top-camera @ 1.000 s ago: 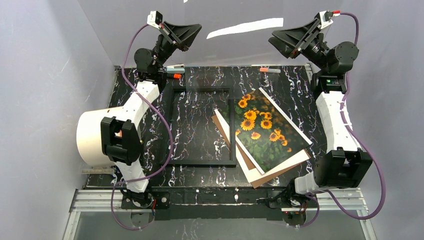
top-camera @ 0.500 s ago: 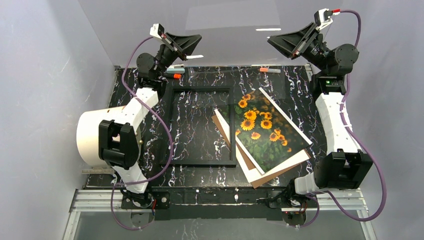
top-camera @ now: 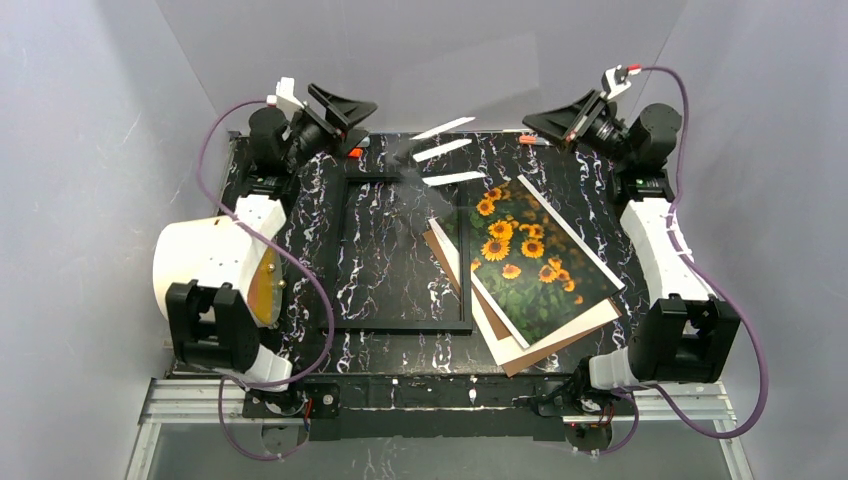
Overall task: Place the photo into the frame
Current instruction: Adjust the photo frame item.
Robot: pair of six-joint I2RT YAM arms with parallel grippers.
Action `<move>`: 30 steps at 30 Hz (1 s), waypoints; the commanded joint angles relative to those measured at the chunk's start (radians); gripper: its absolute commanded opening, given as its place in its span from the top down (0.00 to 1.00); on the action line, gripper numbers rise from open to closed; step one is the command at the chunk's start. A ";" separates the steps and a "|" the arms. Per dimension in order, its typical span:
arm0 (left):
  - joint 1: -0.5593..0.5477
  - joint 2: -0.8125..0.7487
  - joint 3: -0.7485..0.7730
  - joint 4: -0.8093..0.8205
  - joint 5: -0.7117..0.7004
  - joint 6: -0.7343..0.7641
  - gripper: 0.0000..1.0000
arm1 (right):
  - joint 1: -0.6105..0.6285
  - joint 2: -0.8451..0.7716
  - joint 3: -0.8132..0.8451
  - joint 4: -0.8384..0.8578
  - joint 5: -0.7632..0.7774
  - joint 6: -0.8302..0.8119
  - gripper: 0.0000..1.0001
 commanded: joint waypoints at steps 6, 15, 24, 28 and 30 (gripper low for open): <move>0.013 -0.094 -0.059 -1.007 -0.464 0.815 0.02 | 0.005 -0.061 -0.061 -0.441 0.190 -0.347 0.99; -0.022 0.024 -0.180 -1.079 -0.623 0.886 0.02 | 0.131 0.013 0.101 -0.607 0.248 -0.457 0.99; -0.039 0.147 -0.205 -1.008 -0.619 0.852 0.03 | 0.252 0.089 0.176 -0.619 0.273 -0.500 0.99; -0.039 0.155 -0.230 -0.934 -0.459 0.811 0.22 | 0.281 0.118 0.194 -0.630 0.300 -0.496 0.99; -0.041 0.154 -0.237 -0.911 -0.416 0.797 0.29 | 0.288 0.141 0.211 -0.648 0.294 -0.498 0.99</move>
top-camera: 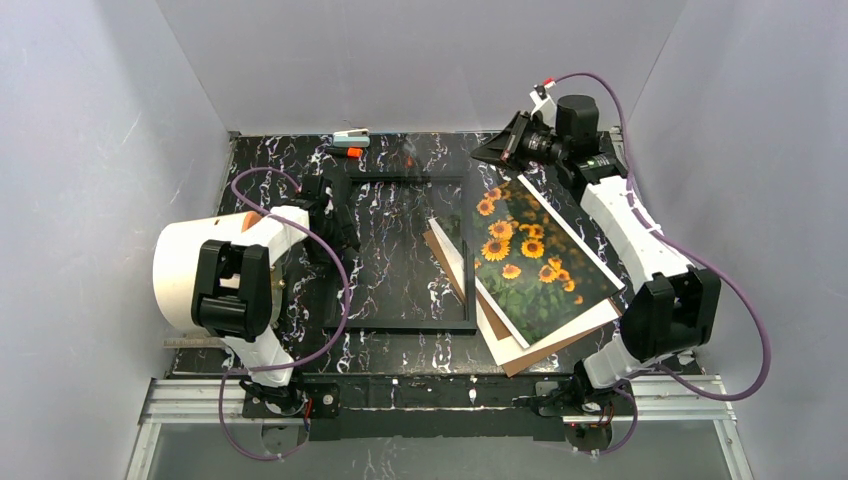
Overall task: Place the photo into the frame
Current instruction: Adjust the photo frame item, then place the photo frame item in the photo frame.
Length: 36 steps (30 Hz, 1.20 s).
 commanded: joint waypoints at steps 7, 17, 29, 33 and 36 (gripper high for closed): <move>-0.013 -0.017 -0.075 0.150 0.264 -0.087 0.43 | 0.075 0.069 0.058 0.043 0.009 0.005 0.99; -0.016 -0.091 -0.192 0.304 0.421 -0.209 0.61 | 0.159 0.078 0.011 0.230 0.031 0.191 0.99; -0.004 -0.172 -0.144 0.120 0.213 -0.110 0.32 | 0.068 0.013 -0.429 0.453 0.052 0.284 0.99; -0.004 -0.153 -0.136 0.116 0.200 -0.106 0.32 | 0.031 0.057 -0.573 0.678 -0.010 0.348 0.99; -0.003 -0.144 -0.132 0.116 0.168 -0.101 0.32 | 0.018 0.078 -0.609 0.693 -0.009 0.325 0.99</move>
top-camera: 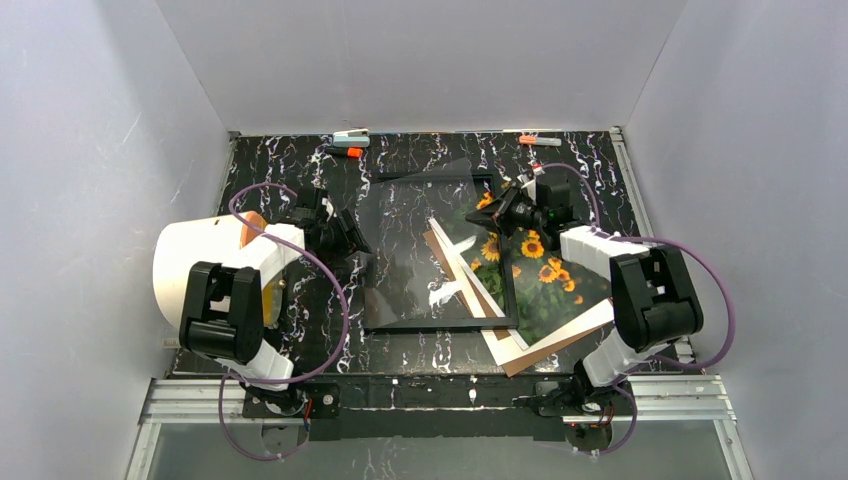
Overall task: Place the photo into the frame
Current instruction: Place the photo frame item in the photo frame.
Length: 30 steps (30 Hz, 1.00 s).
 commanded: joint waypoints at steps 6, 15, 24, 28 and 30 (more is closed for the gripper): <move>0.004 0.030 0.035 -0.026 -0.042 0.052 0.34 | -0.025 0.033 -0.096 0.250 -0.018 -0.013 0.99; 0.006 0.119 0.085 -0.011 -0.012 0.061 0.30 | -0.073 0.063 -0.206 0.465 0.006 -0.084 0.99; 0.006 0.170 0.143 -0.018 0.008 0.095 0.30 | -0.074 0.064 -0.263 0.509 0.045 -0.078 0.99; 0.008 0.190 0.150 -0.018 0.019 0.108 0.31 | -0.073 0.053 -0.284 0.487 0.066 -0.103 0.99; 0.008 0.199 0.153 -0.018 0.030 0.113 0.31 | -0.074 0.046 -0.285 0.465 0.070 -0.122 0.99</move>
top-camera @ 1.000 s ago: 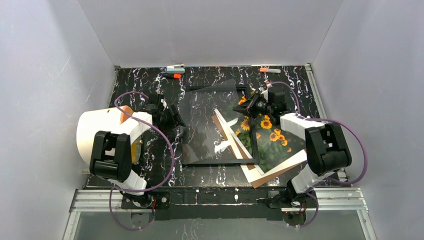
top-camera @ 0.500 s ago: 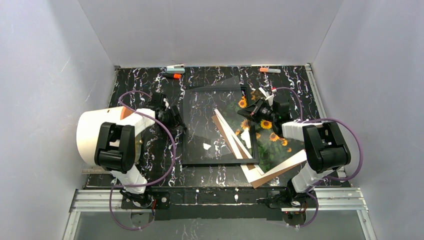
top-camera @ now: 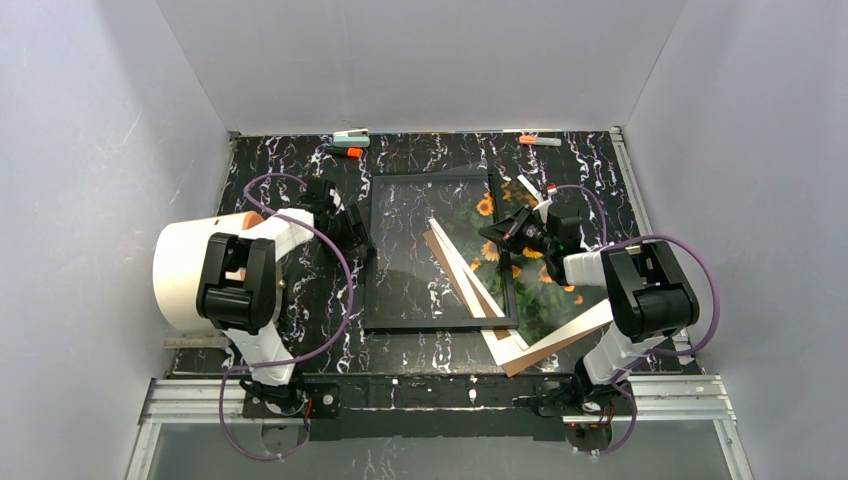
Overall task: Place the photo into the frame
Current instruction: Place the photo frame item in the photo frame.
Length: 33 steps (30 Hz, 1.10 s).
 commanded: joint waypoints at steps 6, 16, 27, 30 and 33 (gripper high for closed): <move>0.006 0.044 0.035 -0.026 0.043 0.048 0.32 | -0.007 -0.029 -0.013 0.001 0.042 -0.086 0.99; 0.007 0.059 0.033 -0.027 0.051 0.062 0.34 | -0.019 -0.022 -0.019 -0.028 0.044 -0.132 0.99; 0.007 0.087 0.031 -0.021 0.075 0.061 0.31 | -0.019 -0.015 -0.042 -0.003 0.053 -0.120 0.99; 0.006 0.088 0.031 -0.019 0.078 0.059 0.32 | -0.019 -0.007 -0.047 0.009 0.046 -0.123 0.99; 0.007 0.087 0.029 -0.017 0.079 0.061 0.36 | -0.018 0.004 -0.046 0.011 0.036 -0.129 0.99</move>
